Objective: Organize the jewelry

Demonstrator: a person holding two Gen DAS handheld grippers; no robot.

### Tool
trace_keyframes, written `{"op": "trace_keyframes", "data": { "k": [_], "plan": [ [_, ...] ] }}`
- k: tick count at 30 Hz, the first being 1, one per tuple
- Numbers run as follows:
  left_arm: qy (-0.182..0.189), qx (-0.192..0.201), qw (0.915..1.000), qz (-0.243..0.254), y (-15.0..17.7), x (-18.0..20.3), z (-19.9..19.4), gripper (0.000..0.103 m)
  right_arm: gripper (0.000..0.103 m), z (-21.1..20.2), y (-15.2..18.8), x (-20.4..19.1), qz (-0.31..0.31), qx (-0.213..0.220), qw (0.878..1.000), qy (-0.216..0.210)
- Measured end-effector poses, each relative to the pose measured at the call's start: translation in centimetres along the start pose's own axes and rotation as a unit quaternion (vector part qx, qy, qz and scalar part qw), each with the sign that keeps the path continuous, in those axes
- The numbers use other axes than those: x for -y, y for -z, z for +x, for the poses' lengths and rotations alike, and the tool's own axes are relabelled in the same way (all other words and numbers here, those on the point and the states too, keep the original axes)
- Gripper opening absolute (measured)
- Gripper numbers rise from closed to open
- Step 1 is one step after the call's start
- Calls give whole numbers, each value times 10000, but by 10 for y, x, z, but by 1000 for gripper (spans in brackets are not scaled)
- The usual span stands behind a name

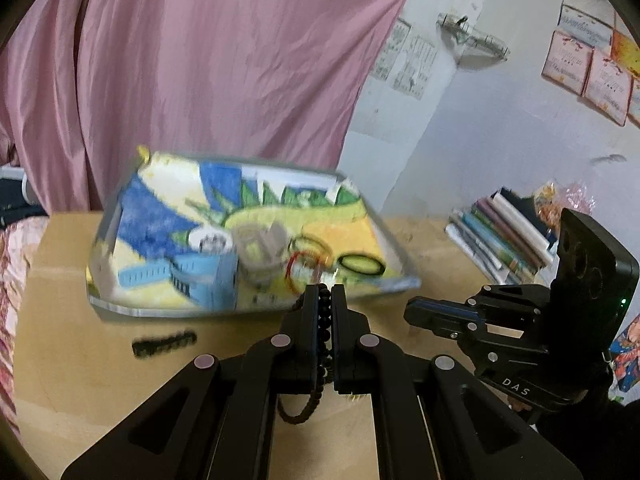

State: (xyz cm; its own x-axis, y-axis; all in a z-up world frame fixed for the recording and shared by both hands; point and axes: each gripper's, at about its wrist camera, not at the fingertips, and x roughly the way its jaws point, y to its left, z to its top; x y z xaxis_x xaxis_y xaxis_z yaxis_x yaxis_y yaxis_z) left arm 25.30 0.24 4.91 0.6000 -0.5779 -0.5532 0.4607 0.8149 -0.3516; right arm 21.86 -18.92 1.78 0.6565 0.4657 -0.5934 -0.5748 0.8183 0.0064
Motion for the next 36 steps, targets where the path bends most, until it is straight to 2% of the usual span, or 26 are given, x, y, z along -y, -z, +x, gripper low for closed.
{"op": "trace_keyframes", "data": {
  "k": [3, 6, 14, 18, 22, 23, 26, 30, 31, 32, 36],
  "plan": [
    [25, 183, 9998, 88, -13, 6, -4, 3, 1, -4, -8, 3, -10, 103, 9999, 33],
    [41, 203, 9997, 111, -15, 8, -2, 3, 1, 3, -2, 4, 10, -74, 10000, -19],
    [-44, -208, 9997, -89, 7, -7, 16, 3, 1, 46, 30, 15, 475, -841, 9947, -349],
    [-83, -429, 9986, -289, 23, -20, 24, 3, 4, 53, 42, 11, 509, -1047, 9919, -511],
    [-84, -550, 9977, -392, 34, -25, 26, 3, 28, 51, 54, 1, 455, -1150, 9901, -660],
    [-84, -557, 9976, -413, 36, -26, 26, 3, 31, 52, 56, -1, 443, -1174, 9897, -688],
    [-89, -578, 9971, -494, 43, -28, 23, 3, 31, 54, 62, -14, 230, -1294, 9886, -733],
    [-152, -631, 9962, -586, 50, -32, 19, 3, 29, 56, 62, -24, -69, -1300, 9897, -594],
    [-159, -637, 9960, -602, 50, -33, 20, 3, 21, 56, 62, -27, -158, -1298, 9899, -546],
    [-161, -635, 9960, -614, 51, -33, 19, 3, 9, 57, 62, -29, -252, -1299, 9899, -510],
    [-183, -637, 9961, -585, 51, -33, 17, 3, 4, 58, 62, -36, -491, -1334, 9883, -550]
  ]
}}
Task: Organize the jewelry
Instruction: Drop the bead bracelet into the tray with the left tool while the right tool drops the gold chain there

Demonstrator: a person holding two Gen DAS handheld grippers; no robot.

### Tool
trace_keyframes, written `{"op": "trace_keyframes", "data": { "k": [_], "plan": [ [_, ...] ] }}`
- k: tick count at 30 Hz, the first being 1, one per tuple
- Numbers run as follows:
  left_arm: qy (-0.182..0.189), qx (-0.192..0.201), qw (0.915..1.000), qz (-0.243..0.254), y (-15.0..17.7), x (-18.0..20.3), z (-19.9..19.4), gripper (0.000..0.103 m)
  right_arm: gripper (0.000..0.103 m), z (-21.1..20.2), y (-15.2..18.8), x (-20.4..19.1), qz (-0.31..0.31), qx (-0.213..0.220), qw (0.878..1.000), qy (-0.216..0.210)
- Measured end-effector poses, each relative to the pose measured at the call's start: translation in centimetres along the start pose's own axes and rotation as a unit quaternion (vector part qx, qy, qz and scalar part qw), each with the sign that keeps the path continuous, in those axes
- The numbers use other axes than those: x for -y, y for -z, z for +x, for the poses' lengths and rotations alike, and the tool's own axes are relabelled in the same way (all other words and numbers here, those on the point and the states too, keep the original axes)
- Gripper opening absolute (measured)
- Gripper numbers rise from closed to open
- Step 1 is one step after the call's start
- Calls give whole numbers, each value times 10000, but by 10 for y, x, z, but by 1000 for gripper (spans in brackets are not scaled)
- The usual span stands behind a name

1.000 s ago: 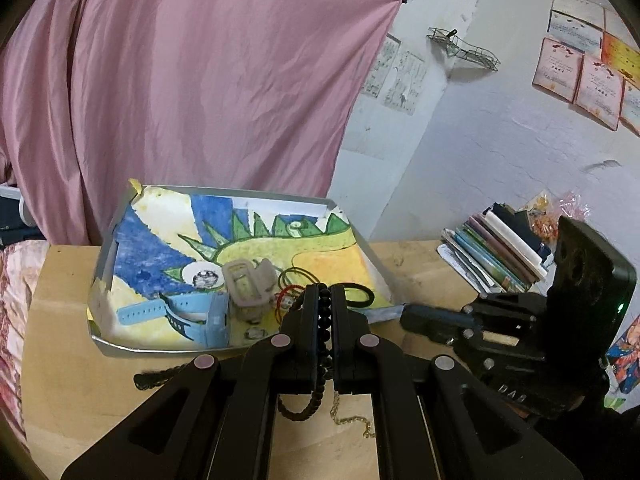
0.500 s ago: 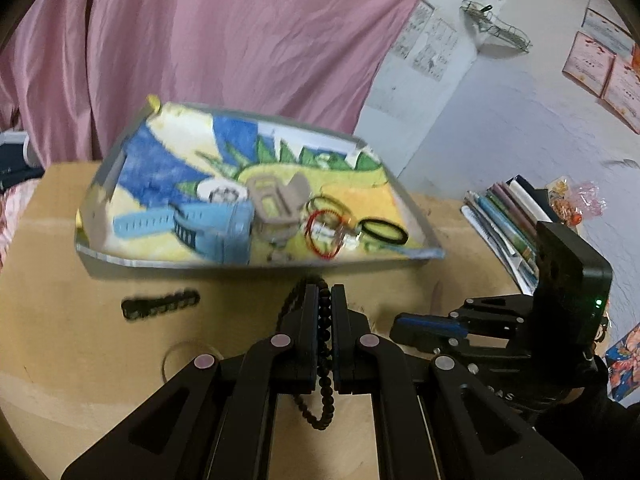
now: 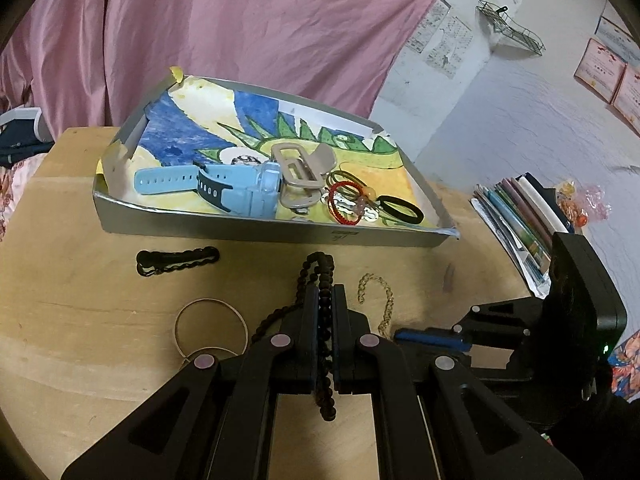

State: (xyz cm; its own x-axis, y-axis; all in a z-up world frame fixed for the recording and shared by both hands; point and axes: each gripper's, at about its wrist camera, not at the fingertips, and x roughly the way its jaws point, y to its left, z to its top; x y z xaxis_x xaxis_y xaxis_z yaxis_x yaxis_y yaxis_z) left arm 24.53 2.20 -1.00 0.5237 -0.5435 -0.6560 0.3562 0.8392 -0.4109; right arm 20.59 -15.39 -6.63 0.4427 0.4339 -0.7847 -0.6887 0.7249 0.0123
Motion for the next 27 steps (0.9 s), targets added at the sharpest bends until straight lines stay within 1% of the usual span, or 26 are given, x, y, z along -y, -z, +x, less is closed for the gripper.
{"op": "trace_keyframes", "data": {
  "k": [2, 7, 15, 18, 21, 24, 26, 27],
  "plan": [
    [15, 16, 10000, 25, -2, 2, 0, 3, 3, -1, -1, 4, 113, 60, 9999, -74],
    [54, 164, 9997, 154, -12, 11, -6, 3, 3, -24, -13, 18, 379, 493, 9981, -45],
    [128, 673, 9968, 417, -55, 31, -19, 3, 3, -74, -54, 42, 366, 1365, 9891, 414],
    [189, 911, 9945, 473, -77, 38, -22, 3, 3, -83, -70, 50, 386, 1586, 9848, 586],
    [121, 1083, 9928, 503, -99, 40, -17, 3, 3, -85, -81, 65, 499, 1749, 9804, 760],
    [58, 1167, 9922, 429, -111, 33, -2, 3, 3, -78, -84, 78, 662, 1772, 9789, 777],
    [42, 1137, 9930, 308, -114, 26, 10, 3, 3, -65, -84, 88, 812, 1692, 9794, 749],
    [9, 1057, 9941, 248, -115, 20, 19, 3, 3, -61, -82, 91, 859, 1644, 9800, 714]
  ]
}}
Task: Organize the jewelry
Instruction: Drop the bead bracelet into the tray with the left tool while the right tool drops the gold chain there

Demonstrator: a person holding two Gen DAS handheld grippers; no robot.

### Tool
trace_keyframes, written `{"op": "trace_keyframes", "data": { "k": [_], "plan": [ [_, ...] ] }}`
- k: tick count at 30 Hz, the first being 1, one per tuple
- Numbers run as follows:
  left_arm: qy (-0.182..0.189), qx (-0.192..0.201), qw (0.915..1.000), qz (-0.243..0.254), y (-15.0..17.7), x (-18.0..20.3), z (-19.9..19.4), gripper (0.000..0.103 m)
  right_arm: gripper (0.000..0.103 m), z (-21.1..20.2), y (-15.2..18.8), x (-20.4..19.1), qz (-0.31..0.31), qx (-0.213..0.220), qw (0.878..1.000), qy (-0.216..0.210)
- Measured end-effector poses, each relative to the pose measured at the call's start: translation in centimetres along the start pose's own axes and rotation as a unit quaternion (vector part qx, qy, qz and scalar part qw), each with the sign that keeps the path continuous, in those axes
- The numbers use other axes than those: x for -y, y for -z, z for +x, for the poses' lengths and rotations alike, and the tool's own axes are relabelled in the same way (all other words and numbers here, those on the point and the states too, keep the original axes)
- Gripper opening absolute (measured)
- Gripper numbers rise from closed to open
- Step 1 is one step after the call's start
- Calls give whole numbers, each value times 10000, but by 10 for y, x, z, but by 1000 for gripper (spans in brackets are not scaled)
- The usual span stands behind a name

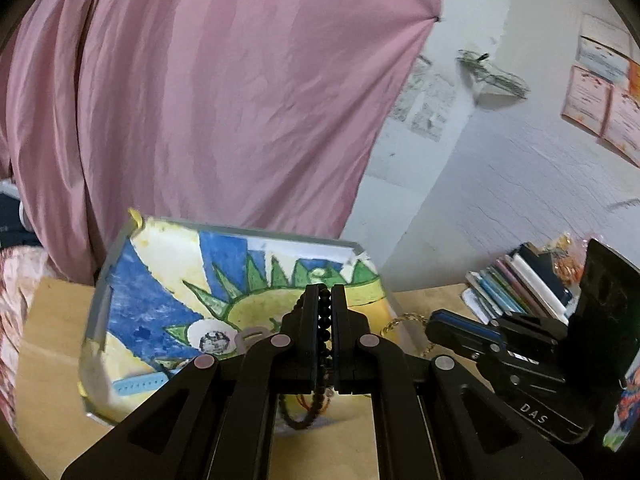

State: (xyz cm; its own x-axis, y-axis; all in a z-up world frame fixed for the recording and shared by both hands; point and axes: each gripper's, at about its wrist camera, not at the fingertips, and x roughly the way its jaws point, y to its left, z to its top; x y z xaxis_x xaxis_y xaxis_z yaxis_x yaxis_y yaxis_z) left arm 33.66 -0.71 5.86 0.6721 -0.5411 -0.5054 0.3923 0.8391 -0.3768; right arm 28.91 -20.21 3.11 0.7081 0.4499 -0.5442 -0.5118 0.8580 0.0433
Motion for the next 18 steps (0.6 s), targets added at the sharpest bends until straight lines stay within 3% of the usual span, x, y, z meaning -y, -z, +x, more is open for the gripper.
{"op": "trace_keyframes", "data": {
  "k": [5, 10, 11, 12, 14, 15, 17, 18],
  "plan": [
    [-164, -424, 9989, -87, 16, -16, 30, 3, 4, 27, 22, 15, 302, -386, 9988, -52],
    [-282, -584, 9979, 7, 26, -18, 39, 5, 4, 35, 35, 26, 594, -547, 9967, -30],
    [-308, -604, 9977, 54, 26, -16, 39, 13, 4, 35, 36, 28, 650, -558, 9963, -9],
    [-328, -621, 9975, 107, 27, -14, 38, 33, 4, 34, 37, 30, 709, -562, 9959, 12],
    [-321, -522, 9981, 73, 28, -14, 33, 58, 9, 30, 39, 34, 859, -547, 9948, 72],
    [-268, -443, 9987, 38, 28, -13, 30, 59, 14, 28, 39, 36, 906, -530, 9944, 107],
    [-256, -450, 9987, 24, 27, -11, 21, 60, 41, 21, 40, 38, 996, -461, 9938, 193],
    [-312, -427, 9986, 37, 26, -10, 18, 63, 46, 17, 40, 38, 1027, -421, 9936, 225]
  ]
}}
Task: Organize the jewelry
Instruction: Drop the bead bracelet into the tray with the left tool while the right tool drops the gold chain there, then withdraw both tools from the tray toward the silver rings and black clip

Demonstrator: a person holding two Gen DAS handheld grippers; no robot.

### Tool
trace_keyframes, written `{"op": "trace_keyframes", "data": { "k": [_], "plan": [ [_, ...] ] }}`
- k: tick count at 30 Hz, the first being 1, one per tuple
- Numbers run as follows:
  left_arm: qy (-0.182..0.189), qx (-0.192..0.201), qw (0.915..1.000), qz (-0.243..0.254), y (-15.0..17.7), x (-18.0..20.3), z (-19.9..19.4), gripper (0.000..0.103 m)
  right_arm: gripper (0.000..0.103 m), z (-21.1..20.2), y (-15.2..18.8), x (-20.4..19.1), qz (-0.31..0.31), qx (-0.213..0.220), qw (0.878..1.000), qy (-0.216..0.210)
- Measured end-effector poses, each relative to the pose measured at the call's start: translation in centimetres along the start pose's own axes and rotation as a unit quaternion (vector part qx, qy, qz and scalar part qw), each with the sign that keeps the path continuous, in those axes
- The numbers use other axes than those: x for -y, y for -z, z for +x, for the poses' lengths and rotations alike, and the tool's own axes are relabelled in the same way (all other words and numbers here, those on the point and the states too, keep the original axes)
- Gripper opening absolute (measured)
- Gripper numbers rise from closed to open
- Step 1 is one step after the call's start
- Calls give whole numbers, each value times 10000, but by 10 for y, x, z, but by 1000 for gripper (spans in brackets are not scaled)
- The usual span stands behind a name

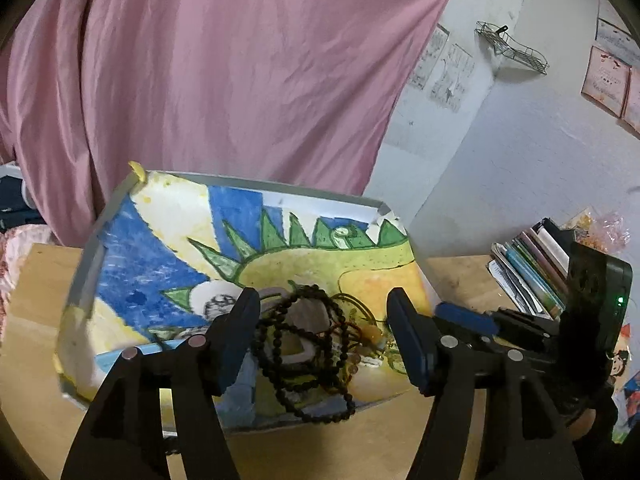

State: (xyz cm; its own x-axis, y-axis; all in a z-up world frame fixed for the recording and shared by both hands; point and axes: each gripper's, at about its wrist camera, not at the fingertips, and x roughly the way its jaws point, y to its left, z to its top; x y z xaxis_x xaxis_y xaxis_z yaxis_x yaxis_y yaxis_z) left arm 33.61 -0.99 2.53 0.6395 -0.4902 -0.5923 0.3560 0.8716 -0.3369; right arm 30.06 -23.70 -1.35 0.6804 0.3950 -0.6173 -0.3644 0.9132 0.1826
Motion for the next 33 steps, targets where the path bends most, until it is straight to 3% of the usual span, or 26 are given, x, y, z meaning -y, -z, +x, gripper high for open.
{"op": "trace_keyframes", "data": {
  "k": [3, 4, 5, 6, 7, 10, 17, 22, 27, 33],
  "plan": [
    [-104, 163, 9998, 3, 2, 0, -19, 68, 57, -18, 2, -6, 45, 230, 9997, 122],
    [-129, 214, 9997, 22, 4, 1, -26, 68, 69, -24, 3, -8, 63, 324, 9994, 143],
    [-179, 224, 9996, 47, 5, 1, -31, 73, 82, -31, 5, -11, 84, 436, 9989, 143],
    [-279, 260, 9992, 94, 9, 2, -40, 85, 88, -36, 6, -13, 96, 510, 9986, 142],
    [-345, 327, 9988, 113, 12, 2, -47, 88, 94, -45, 9, -19, 93, 649, 9978, 138],
    [-468, 628, 9968, 168, 26, 0, -73, 90, 103, -62, 17, -35, -14, 914, 9957, 174],
    [-914, 930, 9911, 274, 57, -6, -120, 91, 103, -88, 49, -75, -322, 1347, 9903, 101],
    [-1306, 943, 9861, 413, 89, -16, -148, 91, 103, -99, 78, -97, -422, 1406, 9892, 5],
    [-1664, 818, 9803, 679, 130, -31, -167, 91, 103, -95, 103, -113, -485, 1090, 9929, -39],
    [-1737, 369, 9805, 847, 168, -49, -168, 91, 103, -71, 120, -126, -628, 388, 9971, -200]
  ]
}}
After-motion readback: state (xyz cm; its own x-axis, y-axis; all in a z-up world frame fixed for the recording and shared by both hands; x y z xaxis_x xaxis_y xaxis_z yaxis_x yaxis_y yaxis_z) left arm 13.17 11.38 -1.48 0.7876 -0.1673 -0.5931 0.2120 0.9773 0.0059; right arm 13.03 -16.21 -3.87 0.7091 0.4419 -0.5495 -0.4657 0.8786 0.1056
